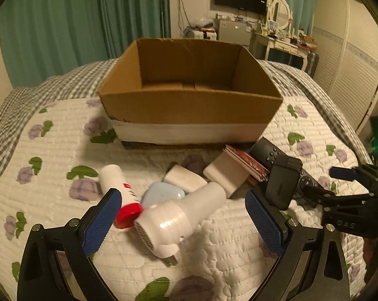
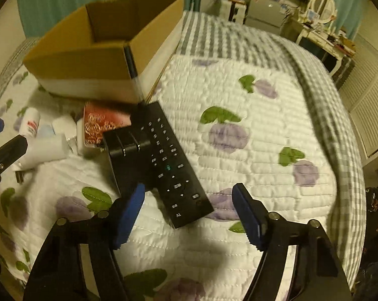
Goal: Organize rigid objects
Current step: 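Grasp the black remote with the right tool while the left tool grasps the grey power bank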
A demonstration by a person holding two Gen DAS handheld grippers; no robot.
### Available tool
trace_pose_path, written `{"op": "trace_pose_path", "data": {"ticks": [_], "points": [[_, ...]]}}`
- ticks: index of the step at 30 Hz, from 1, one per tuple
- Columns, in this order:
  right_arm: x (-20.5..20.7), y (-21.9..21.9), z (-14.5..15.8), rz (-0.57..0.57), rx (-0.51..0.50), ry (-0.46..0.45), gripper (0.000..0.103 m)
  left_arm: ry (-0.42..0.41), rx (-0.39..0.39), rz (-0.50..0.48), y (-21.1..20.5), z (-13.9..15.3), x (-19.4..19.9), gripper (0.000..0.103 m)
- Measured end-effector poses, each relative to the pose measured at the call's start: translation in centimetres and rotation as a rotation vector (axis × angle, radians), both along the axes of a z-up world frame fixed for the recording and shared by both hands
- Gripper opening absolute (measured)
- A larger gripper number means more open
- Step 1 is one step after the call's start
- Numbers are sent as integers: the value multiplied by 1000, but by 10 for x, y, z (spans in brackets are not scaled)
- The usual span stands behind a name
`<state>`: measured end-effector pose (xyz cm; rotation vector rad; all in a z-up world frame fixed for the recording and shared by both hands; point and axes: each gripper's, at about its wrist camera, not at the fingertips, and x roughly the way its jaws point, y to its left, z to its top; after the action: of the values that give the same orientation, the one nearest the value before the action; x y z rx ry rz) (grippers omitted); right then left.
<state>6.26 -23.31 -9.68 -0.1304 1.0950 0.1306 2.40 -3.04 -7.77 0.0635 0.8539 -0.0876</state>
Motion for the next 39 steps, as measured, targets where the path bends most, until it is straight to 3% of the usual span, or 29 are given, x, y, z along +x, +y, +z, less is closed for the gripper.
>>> {"op": "trace_pose_path", "data": {"ticks": [2,4,11,14,15,17,22,29,33,35,36,38,39], "points": [[6,3,-11,26,-20,24,68,8,6,-10,-4,-2,0,100],[12,4,-19,48,-23,45,55,13,-9,-16,-9,-3,0,99],[33,-5,-41,85,2,38,53,25,-16,-27,-31,-7,2,99],[29,-10,-36,84,27,19,38,42,-45,-23,-44,-11,4,99],[26,-13,-33,76,23,9,24,45,-48,-25,-49,-13,5,99],[16,-22,-24,36,-19,-27,18,54,-55,-34,-63,-17,7,99],[10,-57,-12,-77,-6,-37,18,89,-75,-71,-95,-29,15,98],[15,-76,-7,-159,55,-32,17,81,19,-125,-136,-41,34,94],[21,-89,-8,-193,67,-27,17,108,-1,-152,-146,-46,39,94],[21,-93,-8,-210,95,-25,17,108,25,-172,-153,-52,36,93],[22,-93,-8,-214,95,-27,17,110,39,-178,-155,-55,35,91],[21,-93,-8,-216,97,-30,17,121,63,-170,-155,-60,39,55],[20,-93,-8,-216,96,-32,17,134,88,-135,-150,-64,45,43]]}}
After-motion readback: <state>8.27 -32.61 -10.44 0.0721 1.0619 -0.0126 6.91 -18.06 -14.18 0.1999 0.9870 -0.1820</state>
